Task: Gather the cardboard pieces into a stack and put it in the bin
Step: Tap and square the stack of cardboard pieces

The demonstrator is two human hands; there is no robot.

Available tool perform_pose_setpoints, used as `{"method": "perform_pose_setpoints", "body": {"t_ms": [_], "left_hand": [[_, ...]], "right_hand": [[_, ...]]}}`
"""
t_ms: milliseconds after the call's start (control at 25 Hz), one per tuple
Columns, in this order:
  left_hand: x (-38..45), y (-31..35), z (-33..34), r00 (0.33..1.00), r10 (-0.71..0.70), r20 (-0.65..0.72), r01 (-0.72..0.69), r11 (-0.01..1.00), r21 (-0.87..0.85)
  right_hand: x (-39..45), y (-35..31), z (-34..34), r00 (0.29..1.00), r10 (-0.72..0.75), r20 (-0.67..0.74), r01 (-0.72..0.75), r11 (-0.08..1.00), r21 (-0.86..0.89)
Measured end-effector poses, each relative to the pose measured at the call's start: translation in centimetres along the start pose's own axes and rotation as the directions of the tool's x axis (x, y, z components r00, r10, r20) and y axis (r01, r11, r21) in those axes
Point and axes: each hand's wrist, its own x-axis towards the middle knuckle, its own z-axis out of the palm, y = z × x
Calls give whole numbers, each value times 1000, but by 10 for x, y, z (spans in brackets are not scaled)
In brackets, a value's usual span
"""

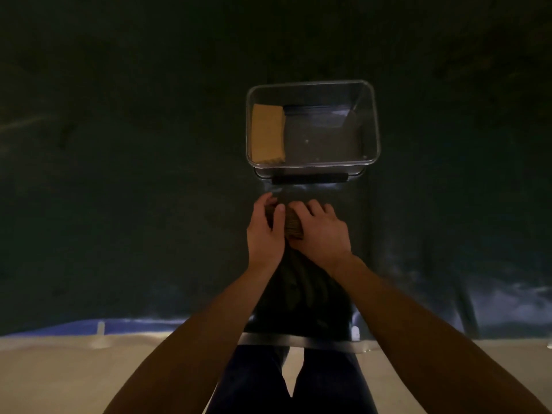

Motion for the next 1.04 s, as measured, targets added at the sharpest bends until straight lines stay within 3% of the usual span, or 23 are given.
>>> {"method": "perform_pose_setpoints", "body": {"t_ms": [200,320,440,600,760,920,1040], "left_hand": [[-5,-5,2,992,-126,25,128,959,-252],[5,-9,-16,989,-115,94,140,933,-331],[9,-10,-29,989,-144,-41,108,876,-471],[-13,-13,-15,978,-132,163,187,898,-398],[-6,-17,-22,981,-188,45,182,822,-540],[-18,-13,-10,972,-147,184,210,893,-398],[-10,-11,-15,989,-129,72,147,901,-408]], "right_hand": [[-2,-3,1,1000,-15,14,16,998,-69],[-1,-1,1,999,-41,16,42,997,-66],[-2,0,3,999,-45,-1,45,998,-51],[-8,-1,8,999,-36,-35,34,998,-58],[-9,-1,10,998,-37,-49,34,998,-54],[-11,-2,9,999,-32,-40,29,997,-76],[-11,-1,9,999,-34,-39,31,996,-78]]}}
